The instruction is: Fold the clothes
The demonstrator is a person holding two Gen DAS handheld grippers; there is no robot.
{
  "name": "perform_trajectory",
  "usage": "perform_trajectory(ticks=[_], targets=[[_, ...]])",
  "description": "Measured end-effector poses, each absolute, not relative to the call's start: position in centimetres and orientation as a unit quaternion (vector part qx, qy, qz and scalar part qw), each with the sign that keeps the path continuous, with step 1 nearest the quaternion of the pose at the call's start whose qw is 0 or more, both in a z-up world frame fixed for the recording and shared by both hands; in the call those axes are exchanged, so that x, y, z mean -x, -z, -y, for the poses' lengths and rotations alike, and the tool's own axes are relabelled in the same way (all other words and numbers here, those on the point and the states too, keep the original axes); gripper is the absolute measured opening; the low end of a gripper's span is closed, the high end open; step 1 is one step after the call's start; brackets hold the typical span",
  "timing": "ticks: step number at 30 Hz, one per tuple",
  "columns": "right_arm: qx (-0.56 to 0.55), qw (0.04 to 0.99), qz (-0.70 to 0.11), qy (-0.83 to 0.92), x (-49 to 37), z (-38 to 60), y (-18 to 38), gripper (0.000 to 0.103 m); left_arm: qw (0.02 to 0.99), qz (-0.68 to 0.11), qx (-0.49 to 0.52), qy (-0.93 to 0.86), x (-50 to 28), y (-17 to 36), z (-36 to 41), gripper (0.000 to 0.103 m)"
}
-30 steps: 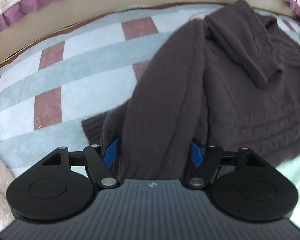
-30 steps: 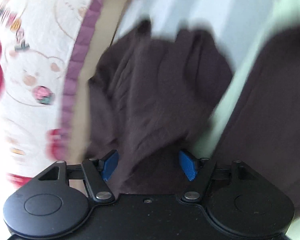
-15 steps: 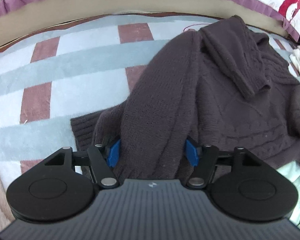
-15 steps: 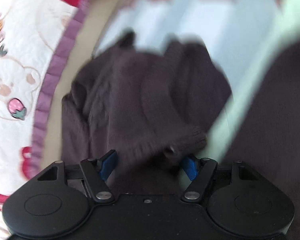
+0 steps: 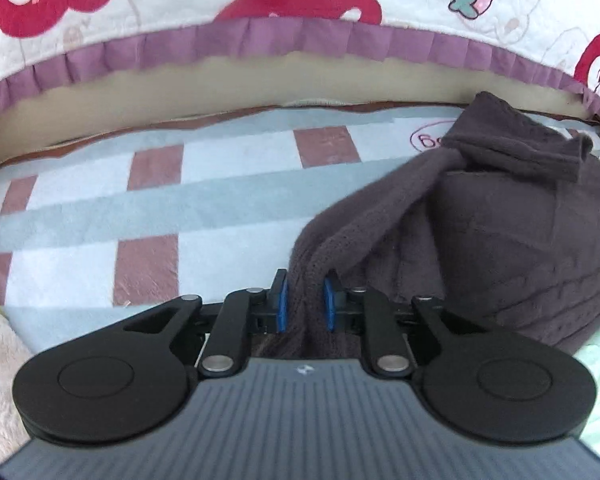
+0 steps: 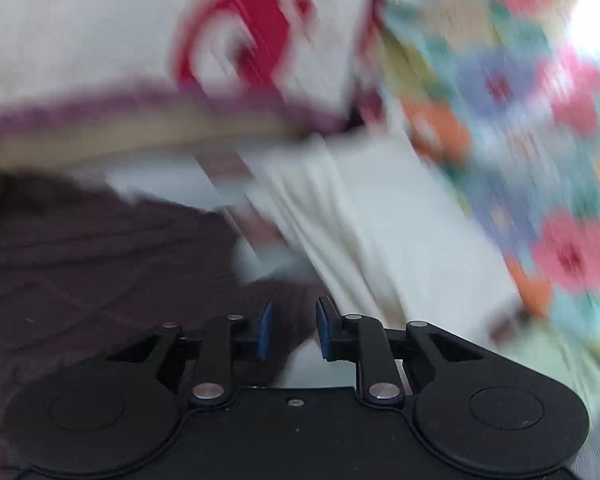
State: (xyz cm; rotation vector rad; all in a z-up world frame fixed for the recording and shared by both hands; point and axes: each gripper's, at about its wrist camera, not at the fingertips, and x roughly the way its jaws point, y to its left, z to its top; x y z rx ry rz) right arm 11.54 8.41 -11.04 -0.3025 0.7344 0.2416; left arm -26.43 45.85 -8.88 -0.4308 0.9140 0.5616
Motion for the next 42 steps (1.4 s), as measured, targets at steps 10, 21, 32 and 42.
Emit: perform_trajectory(ticks=[10, 21, 32, 42], targets=[[0.089, 0.821, -0.370, -0.426, 1.2, -12.4, 11.3, 0.051, 0.811, -0.526, 0.179, -0.184, 23.9, 12.4, -45.1, 0.088], [0.263, 0.660, -0.255, -0.656, 17.1, -25.0, 12.5, 0.046, 0.879, -0.403, 0.130, -0.221, 25.7, 6.0, -47.5, 0.023], [0.393, 0.627, -0.192, -0.644, 22.2, -32.0, 16.4, 0.067, 0.862, -0.442, 0.129, -0.211, 27.5, 7.7, -51.6, 0.019], [0.222, 0.609, -0.302, -0.699, 15.8, -31.5, 13.7, 0.015, 0.859, -0.433, 0.118, -0.247, 26.8, 7.3, -51.7, 0.015]])
